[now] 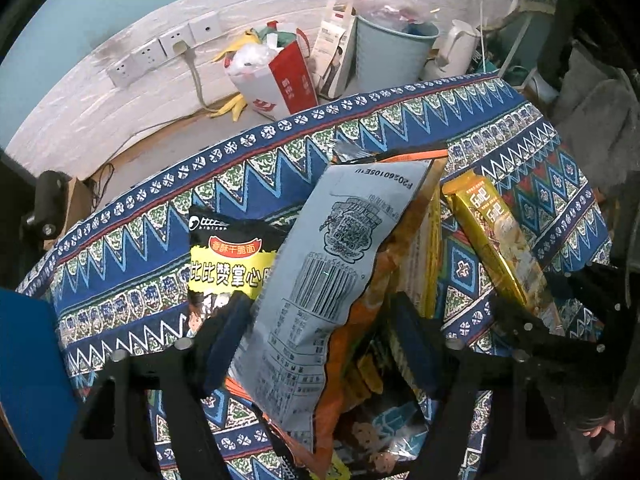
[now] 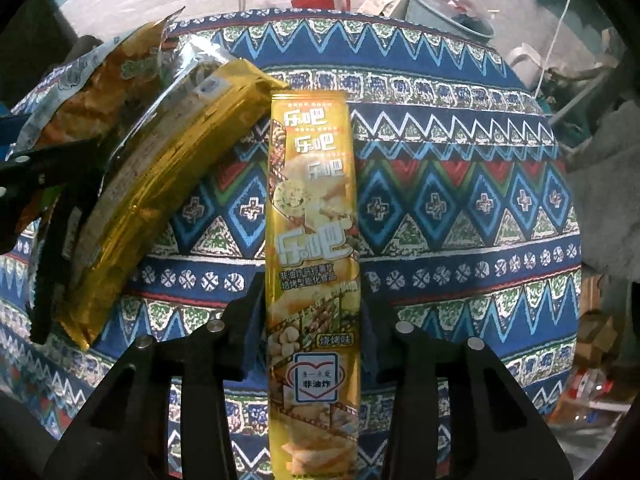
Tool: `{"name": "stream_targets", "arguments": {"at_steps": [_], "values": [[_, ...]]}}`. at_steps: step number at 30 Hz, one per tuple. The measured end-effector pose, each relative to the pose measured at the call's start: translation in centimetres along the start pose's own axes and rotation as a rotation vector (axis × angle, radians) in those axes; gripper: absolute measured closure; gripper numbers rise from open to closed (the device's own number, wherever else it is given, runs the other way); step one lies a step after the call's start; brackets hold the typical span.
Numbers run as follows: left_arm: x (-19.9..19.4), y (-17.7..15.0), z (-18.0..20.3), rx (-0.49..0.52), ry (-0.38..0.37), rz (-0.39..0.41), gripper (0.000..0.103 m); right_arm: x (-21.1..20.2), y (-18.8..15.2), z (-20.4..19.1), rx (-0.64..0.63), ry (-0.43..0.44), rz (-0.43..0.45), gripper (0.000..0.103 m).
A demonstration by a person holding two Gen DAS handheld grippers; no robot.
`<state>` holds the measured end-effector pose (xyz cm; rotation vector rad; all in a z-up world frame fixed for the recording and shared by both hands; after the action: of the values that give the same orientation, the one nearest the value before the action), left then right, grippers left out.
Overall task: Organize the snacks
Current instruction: 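Grasp the white-and-orange chip bag with the left tool while the right tool grasps the yellow snack stick, then lift both held bags and carry them over the cardboard box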
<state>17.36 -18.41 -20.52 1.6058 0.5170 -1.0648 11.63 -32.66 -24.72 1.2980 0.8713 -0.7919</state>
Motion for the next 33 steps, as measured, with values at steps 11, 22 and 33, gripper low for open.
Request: {"name": "stream_targets", "arguments": {"at_steps": [11,22,33], "values": [[-2.5,-0.2,-0.4,0.024,0.027,0.064,0.065,-0.8,0.8,0.5,-0.029,-0.005,0.03,0.073],[-6.7,-0.4,-1.9,-0.012,0.049,0.132,0.065,-4.8,1.9,0.5,-0.017,0.0,0.11,0.073],[-10.9,-1.6,-3.8,-0.053,0.057,0.171,0.065,-8.7,3.6,-1.4,-0.021,0.04,0.186,0.073]]}}
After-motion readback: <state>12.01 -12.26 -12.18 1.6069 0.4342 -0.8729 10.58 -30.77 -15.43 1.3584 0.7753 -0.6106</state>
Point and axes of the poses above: each gripper's, at about its wrist camera, not at the fingertips, and x roughly the way its jaws point, z to its right, y to its top, the point moved 2 cm from there along x, roughly the way its jaws point, and after that the axes turned 13 degrees about z, right-handed, at the moved point
